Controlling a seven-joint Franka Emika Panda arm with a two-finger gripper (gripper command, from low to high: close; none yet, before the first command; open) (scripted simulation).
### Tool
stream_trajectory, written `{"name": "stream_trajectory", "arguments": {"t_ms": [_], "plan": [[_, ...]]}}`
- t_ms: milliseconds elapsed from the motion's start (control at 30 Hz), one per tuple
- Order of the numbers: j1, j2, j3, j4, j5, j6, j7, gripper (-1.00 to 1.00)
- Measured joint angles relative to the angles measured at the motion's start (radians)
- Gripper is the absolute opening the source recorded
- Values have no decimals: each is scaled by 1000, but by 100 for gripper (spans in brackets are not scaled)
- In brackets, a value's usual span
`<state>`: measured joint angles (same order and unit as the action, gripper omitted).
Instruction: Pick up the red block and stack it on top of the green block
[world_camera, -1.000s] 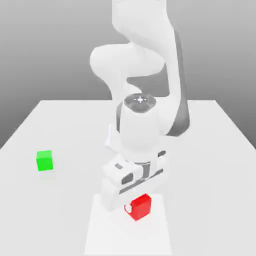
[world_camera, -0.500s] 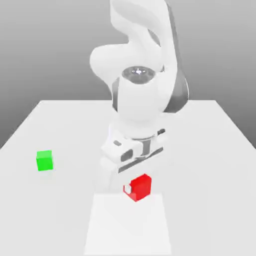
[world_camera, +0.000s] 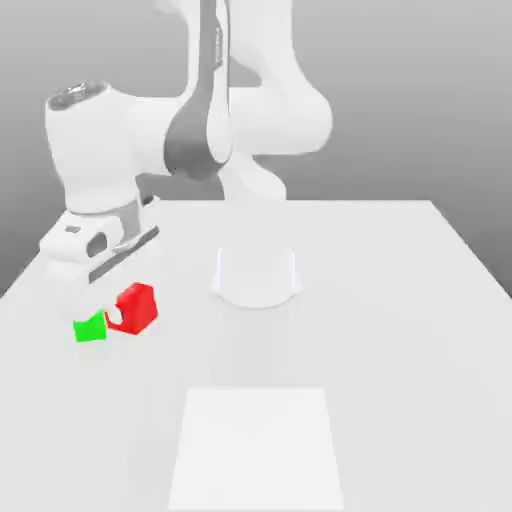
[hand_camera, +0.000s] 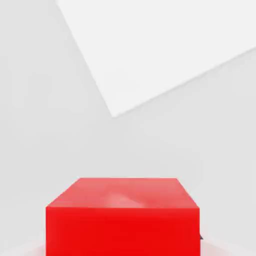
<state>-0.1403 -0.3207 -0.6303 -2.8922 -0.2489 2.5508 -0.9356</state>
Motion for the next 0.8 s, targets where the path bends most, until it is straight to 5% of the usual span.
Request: {"name": "stream_trajectory", "arguments": {"t_ms": [333,467,600,633,800], "plan": [[-267,-47,-215,-48,-314,64,-417,-100],[-196,89,-294,-52,-250,208,-486,-100],[-54,219,-385,-60,-59,330,-618,-100],[-54,219,-385,-60,-58,329,-618,100],[-54,219,-385,-60,-58,329,-618,100]]}}
